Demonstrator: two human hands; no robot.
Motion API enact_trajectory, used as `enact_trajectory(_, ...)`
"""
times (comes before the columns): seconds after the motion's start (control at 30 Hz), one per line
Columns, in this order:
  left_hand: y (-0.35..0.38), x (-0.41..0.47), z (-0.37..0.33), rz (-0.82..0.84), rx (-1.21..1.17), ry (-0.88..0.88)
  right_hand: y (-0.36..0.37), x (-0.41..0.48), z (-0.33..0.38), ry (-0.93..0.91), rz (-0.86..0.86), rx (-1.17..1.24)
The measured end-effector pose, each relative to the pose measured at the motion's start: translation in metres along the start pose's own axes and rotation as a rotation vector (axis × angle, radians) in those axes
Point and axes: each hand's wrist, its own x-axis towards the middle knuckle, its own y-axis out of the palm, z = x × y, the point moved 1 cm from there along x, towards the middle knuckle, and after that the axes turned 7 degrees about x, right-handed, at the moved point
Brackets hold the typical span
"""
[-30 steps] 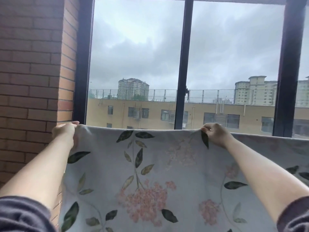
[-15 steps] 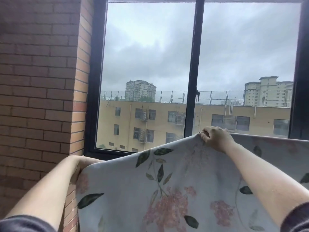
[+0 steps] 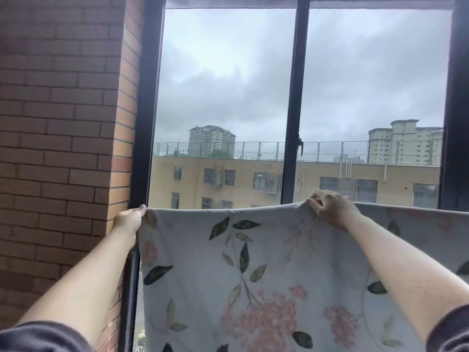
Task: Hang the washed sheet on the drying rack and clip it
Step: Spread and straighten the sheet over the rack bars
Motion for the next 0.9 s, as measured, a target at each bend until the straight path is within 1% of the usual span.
enact_trajectory(0.03,0.002,-0.001,-0.014,-0.006,-0.085,0.041,-0.002,0.001,-0.001,0.0,-0.009,0.052)
enact_trajectory(0.1,0.003,0.0,-0.036,-0.027,-0.118,0.09,-0.006,0.005,-0.004,-0.008,-0.001,0.117)
enact_trajectory(0.2,0.003,0.005,-0.062,-0.156,-0.162,0.21,-0.011,0.007,-0.011,-0.046,0.021,0.153)
enact_trajectory(0.23,0.004,0.005,-0.072,-0.192,-0.17,0.233,-0.013,0.008,-0.013,-0.051,0.031,0.168)
enact_trajectory(0.3,0.007,0.004,-0.085,-0.274,-0.095,0.252,-0.011,0.01,-0.019,-0.045,0.036,0.211)
enact_trajectory(0.4,0.011,0.007,-0.087,-0.33,-0.053,0.246,-0.011,0.019,-0.025,-0.013,-0.094,0.278)
enact_trajectory(0.5,0.019,0.013,-0.076,-0.344,0.002,0.224,-0.008,0.019,-0.025,0.004,-0.172,0.197)
enact_trajectory(0.57,0.023,0.014,-0.071,-0.371,0.018,0.211,-0.005,0.017,-0.028,0.014,-0.223,0.192)
enact_trajectory(0.67,0.025,0.015,-0.079,-0.429,0.013,0.244,-0.011,0.023,-0.033,-0.051,-0.306,0.204)
enact_trajectory(0.73,0.024,0.016,-0.085,-0.476,0.007,0.257,-0.014,0.022,-0.034,-0.137,-0.354,0.243)
enact_trajectory(0.8,0.02,0.019,-0.08,-0.512,0.008,0.232,-0.009,0.015,-0.038,-0.213,-0.323,0.301)
enact_trajectory(0.87,0.018,0.022,-0.068,-0.516,0.028,0.186,-0.002,0.007,-0.042,-0.209,-0.231,0.316)
enact_trajectory(0.9,0.018,0.024,-0.061,-0.506,0.048,0.158,-0.001,0.004,-0.043,-0.198,-0.185,0.284)
